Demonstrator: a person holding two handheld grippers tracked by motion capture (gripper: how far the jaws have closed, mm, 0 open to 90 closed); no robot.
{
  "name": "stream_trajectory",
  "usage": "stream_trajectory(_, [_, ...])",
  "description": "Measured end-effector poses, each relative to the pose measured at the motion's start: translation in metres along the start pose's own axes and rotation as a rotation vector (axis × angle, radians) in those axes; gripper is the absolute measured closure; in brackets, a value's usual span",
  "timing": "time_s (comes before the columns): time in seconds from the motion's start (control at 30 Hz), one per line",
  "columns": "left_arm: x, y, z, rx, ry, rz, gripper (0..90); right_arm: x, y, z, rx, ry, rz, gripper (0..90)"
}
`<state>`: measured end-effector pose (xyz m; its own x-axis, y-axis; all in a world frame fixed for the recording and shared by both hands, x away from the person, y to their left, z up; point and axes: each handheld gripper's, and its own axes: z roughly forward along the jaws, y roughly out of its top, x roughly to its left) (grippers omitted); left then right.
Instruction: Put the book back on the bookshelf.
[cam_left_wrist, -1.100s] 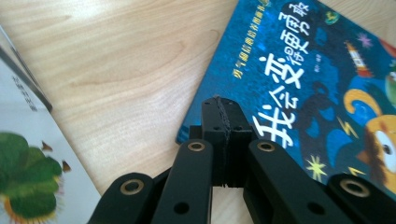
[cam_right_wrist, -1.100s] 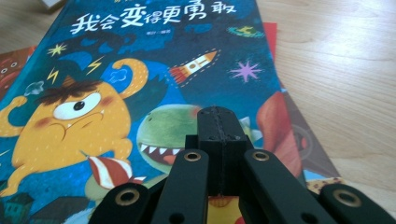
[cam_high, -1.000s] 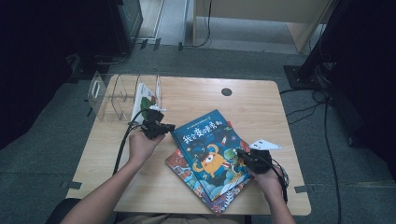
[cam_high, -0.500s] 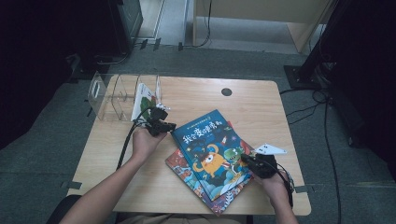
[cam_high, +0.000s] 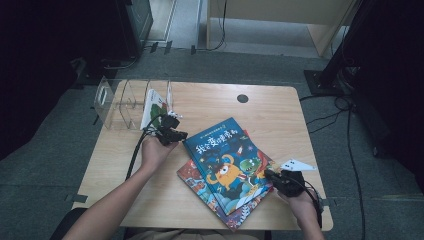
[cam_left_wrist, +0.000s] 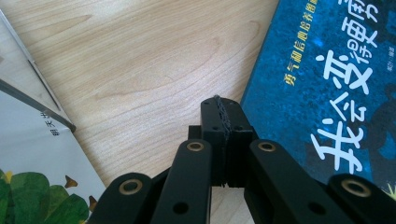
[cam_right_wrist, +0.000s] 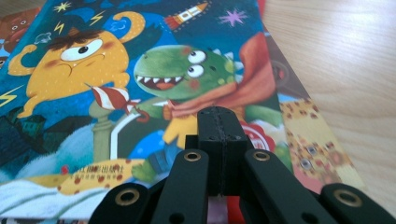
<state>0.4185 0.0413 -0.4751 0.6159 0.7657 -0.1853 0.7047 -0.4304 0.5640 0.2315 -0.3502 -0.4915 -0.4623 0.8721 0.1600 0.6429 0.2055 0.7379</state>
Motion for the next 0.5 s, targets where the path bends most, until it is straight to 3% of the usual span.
stream_trajectory(0.2, [-0.003,-0.001,-0.001,0.010,0.008,0.026,90.0,-0.001,-0.008,-0.012,0.023,0.009,0.009,90.0])
stream_trajectory(0.37, [0.005,-0.002,0.003,0.035,0.001,-0.013,89.3,-0.001,-0.013,-0.018,0.036,0.019,0.015,90.0])
stream_trajectory(0.5, [0.001,-0.003,0.004,0.045,0.018,0.009,90.0,-0.001,-0.016,-0.021,0.037,0.046,0.048,90.0])
